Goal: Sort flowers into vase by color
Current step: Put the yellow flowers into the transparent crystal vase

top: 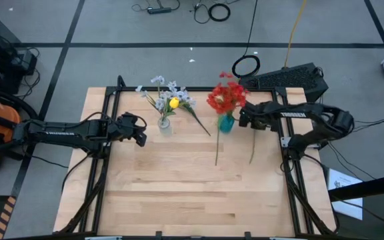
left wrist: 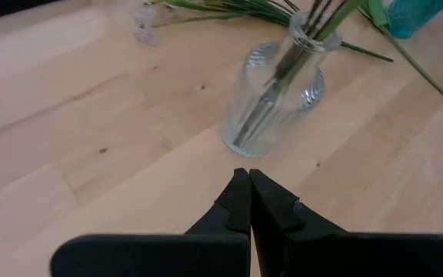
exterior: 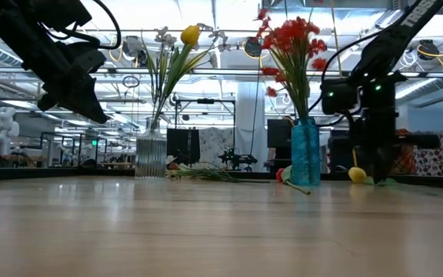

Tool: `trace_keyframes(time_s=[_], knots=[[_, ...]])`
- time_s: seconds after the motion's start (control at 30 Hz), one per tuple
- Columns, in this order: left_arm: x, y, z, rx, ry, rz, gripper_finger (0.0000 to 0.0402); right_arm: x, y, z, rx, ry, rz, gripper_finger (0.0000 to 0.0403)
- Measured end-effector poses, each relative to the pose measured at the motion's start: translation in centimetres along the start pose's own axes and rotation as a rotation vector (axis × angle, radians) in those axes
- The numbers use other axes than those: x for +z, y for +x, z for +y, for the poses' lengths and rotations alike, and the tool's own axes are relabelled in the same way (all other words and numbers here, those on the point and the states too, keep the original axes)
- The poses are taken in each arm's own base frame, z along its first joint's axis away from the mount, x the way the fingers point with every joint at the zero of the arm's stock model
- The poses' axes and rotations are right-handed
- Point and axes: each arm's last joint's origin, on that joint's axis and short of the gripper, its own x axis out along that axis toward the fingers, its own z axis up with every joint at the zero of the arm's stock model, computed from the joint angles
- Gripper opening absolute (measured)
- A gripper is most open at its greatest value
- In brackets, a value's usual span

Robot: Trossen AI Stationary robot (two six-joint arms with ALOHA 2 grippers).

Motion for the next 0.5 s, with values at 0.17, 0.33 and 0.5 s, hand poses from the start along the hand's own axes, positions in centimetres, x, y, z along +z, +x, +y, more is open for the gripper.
trace_keyframes(time_s=[0.17,0.33,0.5], knots=[[0.0,0.0,0.0,-0.015,0.0,0.013,0.0002,-1.2,-3.4,-1.9,0.032,0.012,-0.052,0.0002],[0.0,0.0,0.0,-0.013,0.0,0.012,0.0002,-2.0,-5.9,-4.0,0.09,0.069,-0.121,0.0001],[0.0,0.0,0.0,-0.003,0.005,0.002,0.0002,-2.4,-7.5,-5.5,0.173,0.093,-0.15,0.0001]])
